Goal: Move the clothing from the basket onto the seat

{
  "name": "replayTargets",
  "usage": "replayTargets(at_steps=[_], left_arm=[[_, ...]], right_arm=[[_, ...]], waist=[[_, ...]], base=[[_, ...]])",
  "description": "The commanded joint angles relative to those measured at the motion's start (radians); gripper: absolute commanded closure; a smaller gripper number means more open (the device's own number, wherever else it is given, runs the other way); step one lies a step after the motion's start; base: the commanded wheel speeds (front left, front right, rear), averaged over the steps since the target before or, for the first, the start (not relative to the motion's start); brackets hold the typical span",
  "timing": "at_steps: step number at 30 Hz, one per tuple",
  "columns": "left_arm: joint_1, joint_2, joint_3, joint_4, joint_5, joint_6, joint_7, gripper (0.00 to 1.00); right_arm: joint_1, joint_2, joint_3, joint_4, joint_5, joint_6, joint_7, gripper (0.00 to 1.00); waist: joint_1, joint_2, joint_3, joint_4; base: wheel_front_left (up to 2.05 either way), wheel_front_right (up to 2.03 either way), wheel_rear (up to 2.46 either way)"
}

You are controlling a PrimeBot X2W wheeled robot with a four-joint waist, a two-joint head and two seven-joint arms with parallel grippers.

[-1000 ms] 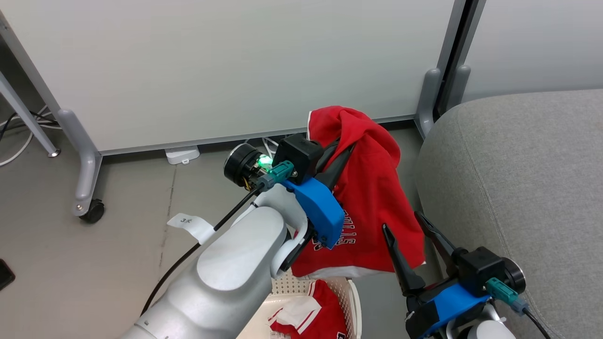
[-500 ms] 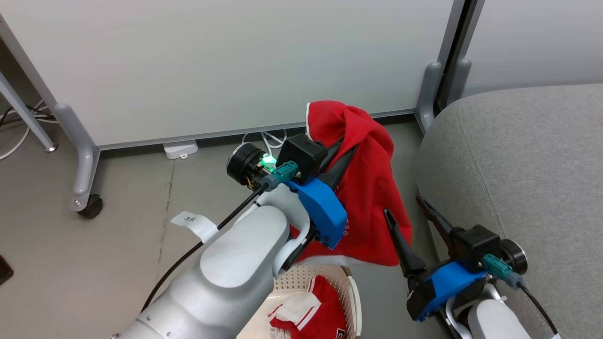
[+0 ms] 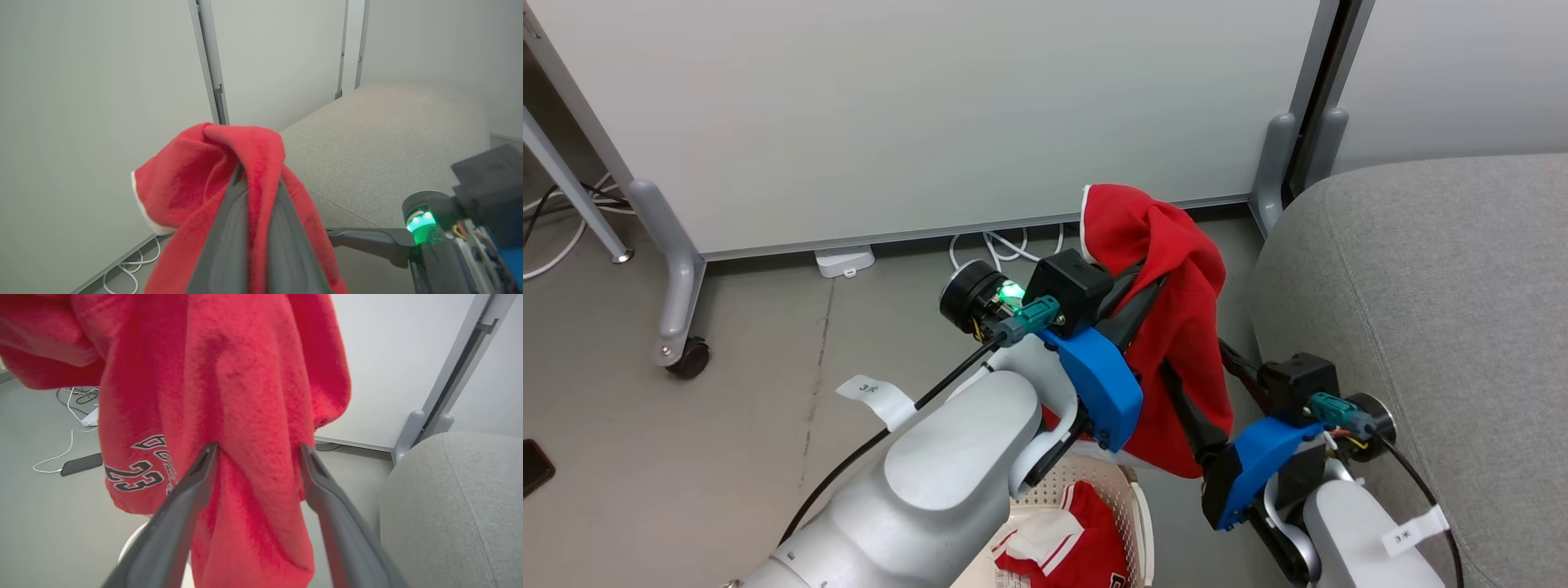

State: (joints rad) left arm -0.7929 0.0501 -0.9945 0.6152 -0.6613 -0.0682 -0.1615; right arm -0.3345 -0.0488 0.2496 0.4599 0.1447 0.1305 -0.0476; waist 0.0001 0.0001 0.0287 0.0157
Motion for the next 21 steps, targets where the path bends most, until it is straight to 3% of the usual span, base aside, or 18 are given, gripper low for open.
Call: replayTargets(at_steps=[1,10,11,12,14,21], left_arm=[[-0.017,0.0,-0.005,-0.004,-0.008,0.0,-0.006,1.0],[-0.014,0.001,-0.035,0.009,-0.037,0.003,-0.014,1.0],[-0.016,0.001,-0.037,0.01,-0.041,0.004,-0.014,1.0],[-0.018,0.0,-0.039,0.012,-0.042,0.004,-0.014,1.0],[-0.021,0.001,-0.043,0.013,-0.045,0.005,-0.016,1.0],[-0.03,0.001,-0.055,0.022,-0.058,0.01,-0.019,1.0]], right_arm=[[-0.023,-0.003,0.009,0.018,0.009,0.0,-0.002,0.0],[-0.116,-0.003,0.074,0.159,0.064,0.0,-0.036,0.0],[-0.122,-0.003,0.083,0.173,0.075,0.0,-0.04,0.07],[-0.128,-0.003,0.09,0.184,0.084,0.0,-0.044,0.51],[-0.14,-0.003,0.101,0.205,0.1,0.0,-0.054,1.0],[-0.169,-0.003,0.123,0.251,0.131,0.0,-0.101,1.0]], waist=[[-0.0001,-0.0001,-0.002,0.0],[-0.0001,-0.0001,-0.016,0.001],[-0.0001,-0.0001,-0.017,0.001],[-0.0001,-0.0001,-0.017,0.001],[-0.0001,-0.0001,-0.019,0.002],[-0.0001,-0.0001,-0.016,0.003]], base=[[0.0,0.0,0.0],[0.0,0.0,0.0],[0.0,0.0,0.0],[0.0,0.0,0.0],[0.0,0.0,0.0],[0.0,0.0,0.0]])
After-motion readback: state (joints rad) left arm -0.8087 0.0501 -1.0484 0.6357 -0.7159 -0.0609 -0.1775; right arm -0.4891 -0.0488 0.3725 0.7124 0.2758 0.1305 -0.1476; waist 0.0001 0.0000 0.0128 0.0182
